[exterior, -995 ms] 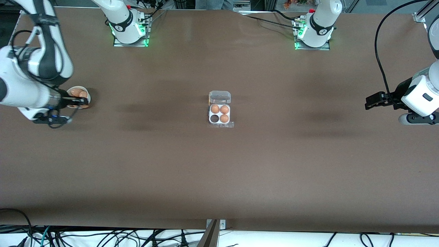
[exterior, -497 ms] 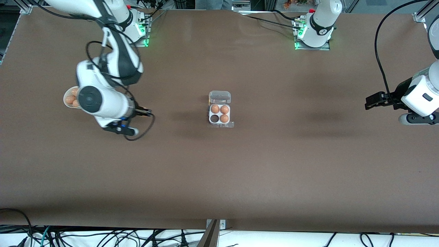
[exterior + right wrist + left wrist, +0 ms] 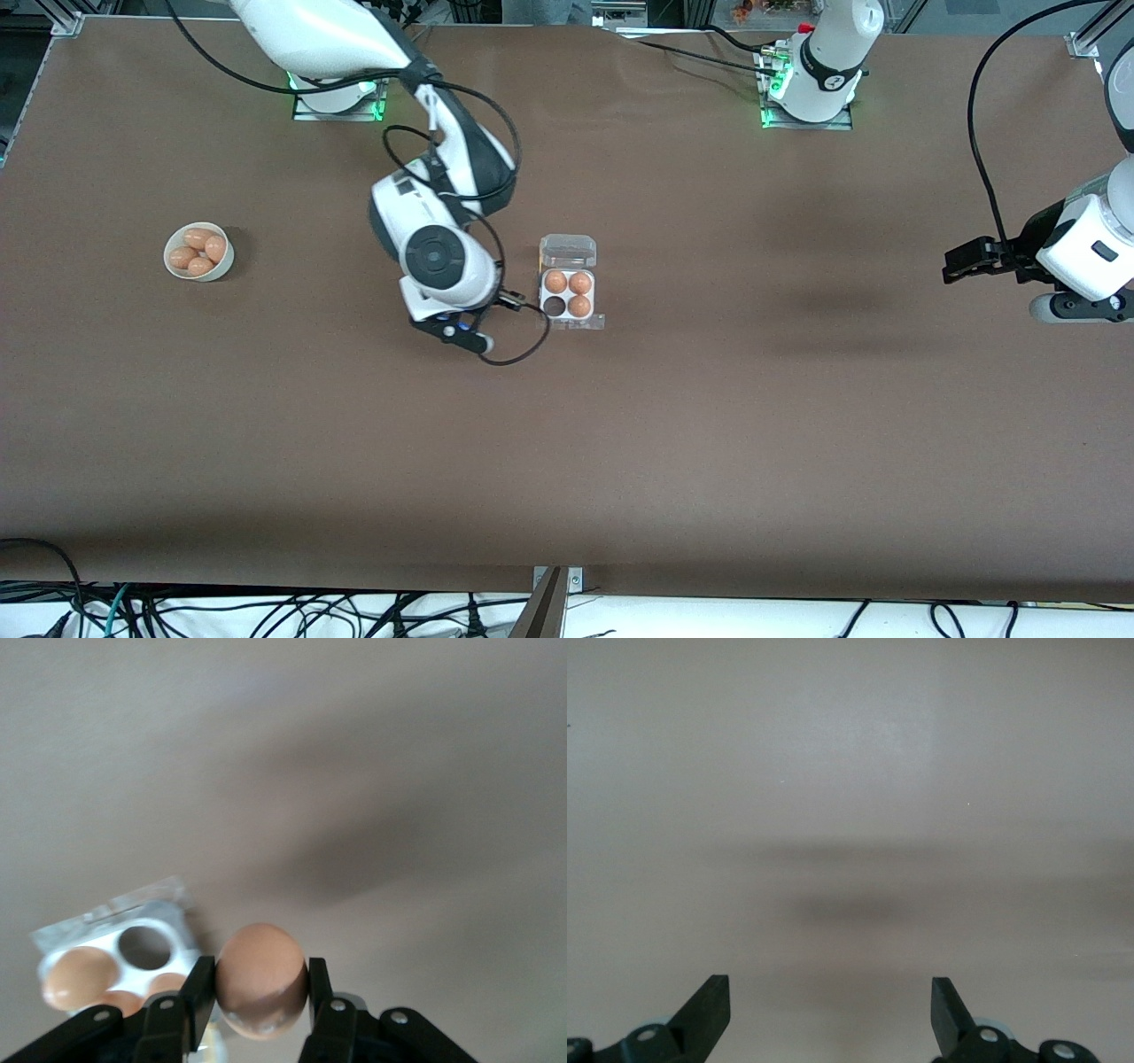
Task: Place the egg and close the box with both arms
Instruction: 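Carry the egg with the right gripper to the carton's empty slot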
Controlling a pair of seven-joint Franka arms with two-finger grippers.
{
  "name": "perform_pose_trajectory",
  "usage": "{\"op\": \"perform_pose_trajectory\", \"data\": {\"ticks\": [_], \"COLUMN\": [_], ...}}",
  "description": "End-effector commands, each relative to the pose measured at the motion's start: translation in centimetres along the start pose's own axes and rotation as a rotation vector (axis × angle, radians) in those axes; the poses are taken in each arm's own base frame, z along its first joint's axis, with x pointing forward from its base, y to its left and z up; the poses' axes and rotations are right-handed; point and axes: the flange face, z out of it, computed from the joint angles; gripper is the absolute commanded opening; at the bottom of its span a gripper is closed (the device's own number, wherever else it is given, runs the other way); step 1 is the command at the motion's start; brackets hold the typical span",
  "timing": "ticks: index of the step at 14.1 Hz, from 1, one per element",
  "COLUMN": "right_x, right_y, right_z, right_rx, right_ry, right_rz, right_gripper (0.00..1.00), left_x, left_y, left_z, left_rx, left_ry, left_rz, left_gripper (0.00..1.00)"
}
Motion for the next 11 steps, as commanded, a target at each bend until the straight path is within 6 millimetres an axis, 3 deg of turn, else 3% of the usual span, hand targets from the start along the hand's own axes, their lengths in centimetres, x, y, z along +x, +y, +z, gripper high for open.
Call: {"op": "perform_pose_trajectory", "data": {"ticks": [1,5,11], "right_x": [-1.8,-4.5,-5.4], "right_y": [-3.8,-6.1,-6.9], "right_z": [0.8,2.4,4.3], "right_rx": [0.051,0.089,0.091], "right_ry": [0.028,0.04,0.04], "right_rz": [0.062,0.056,0.068], "right_gripper": [0.3,0.31,0.33], "left_x": [0.3,0.3,0.3], "left_y": [-0.1,-0.1,-0.2], "left_z": [-0.5,-0.5,-0.4], "left_rx": [-0.017,-0.017,-0.017], "left_ry": [0.01,0.01,0.008], "left_rz": [0.016,0.016,0.014], "left_gripper": [1.0,1.0,1.0]}}
